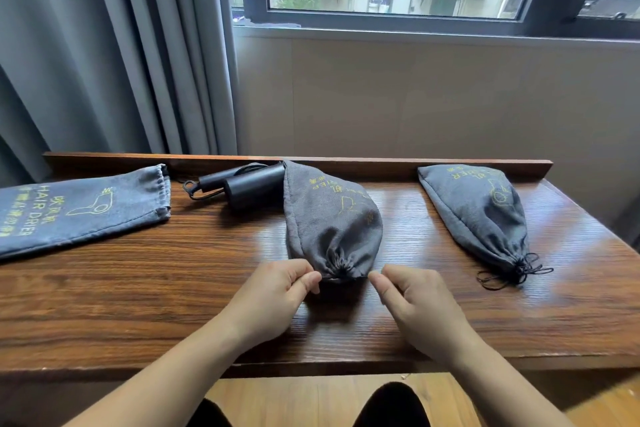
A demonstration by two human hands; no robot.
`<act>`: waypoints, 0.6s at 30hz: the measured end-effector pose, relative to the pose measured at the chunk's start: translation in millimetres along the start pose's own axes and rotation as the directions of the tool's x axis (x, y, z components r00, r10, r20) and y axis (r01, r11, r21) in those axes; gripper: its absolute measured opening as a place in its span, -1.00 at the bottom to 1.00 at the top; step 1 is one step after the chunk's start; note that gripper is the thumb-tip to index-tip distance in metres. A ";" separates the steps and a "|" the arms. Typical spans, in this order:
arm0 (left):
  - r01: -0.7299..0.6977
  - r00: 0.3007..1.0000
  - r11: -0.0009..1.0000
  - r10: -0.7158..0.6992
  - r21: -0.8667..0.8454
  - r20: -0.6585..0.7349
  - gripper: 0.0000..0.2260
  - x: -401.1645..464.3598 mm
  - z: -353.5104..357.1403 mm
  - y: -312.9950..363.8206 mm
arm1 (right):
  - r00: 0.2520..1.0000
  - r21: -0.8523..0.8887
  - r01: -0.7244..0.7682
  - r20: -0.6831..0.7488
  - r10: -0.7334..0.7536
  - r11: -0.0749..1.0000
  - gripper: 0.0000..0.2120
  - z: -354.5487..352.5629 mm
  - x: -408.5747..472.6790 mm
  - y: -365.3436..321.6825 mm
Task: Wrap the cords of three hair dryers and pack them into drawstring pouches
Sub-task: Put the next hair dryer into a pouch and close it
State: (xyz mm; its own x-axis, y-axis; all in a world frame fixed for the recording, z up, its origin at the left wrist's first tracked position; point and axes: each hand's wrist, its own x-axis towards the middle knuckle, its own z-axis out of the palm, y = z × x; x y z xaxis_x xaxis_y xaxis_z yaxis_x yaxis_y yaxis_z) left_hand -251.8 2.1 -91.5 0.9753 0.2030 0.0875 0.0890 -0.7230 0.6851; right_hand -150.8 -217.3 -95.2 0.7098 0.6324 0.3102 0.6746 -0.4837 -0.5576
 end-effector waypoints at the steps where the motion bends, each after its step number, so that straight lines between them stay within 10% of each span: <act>1: 0.008 0.999 1.000 -0.008 0.001 0.042 -0.79 -1.7 1.6 2.5 | 0.999 0.060 -0.044 0.034 0.042 0.997 -0.57 0.7 -2.4 -4.5; 7: 0.044 0.986 0.995 -0.030 -0.086 0.164 -0.86 -10.4 14.3 21.7 | 0.913 0.447 -0.389 0.302 0.273 0.805 -0.66 -0.9 -17.5 -31.3; 11: 0.099 0.991 0.982 -0.083 -0.161 0.101 -0.81 -10.5 17.9 35.7 | 0.924 0.411 -0.348 0.302 0.234 0.843 -0.75 -6.8 -28.5 -51.1; 18: 0.424 0.900 0.432 -0.297 -0.796 0.319 -0.83 -13.0 25.7 52.0 | 0.933 -0.103 0.132 0.349 -0.089 0.986 -0.75 2.0 -38.5 -64.0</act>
State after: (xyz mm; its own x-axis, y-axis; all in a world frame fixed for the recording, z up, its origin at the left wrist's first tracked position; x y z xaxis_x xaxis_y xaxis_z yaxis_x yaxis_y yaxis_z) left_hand -254.7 -55.1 -75.6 0.9158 0.1874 -0.3554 0.2913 0.2992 0.9086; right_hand -221.7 -209.5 -73.0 0.5316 0.8440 0.0705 0.7798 -0.4553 -0.4296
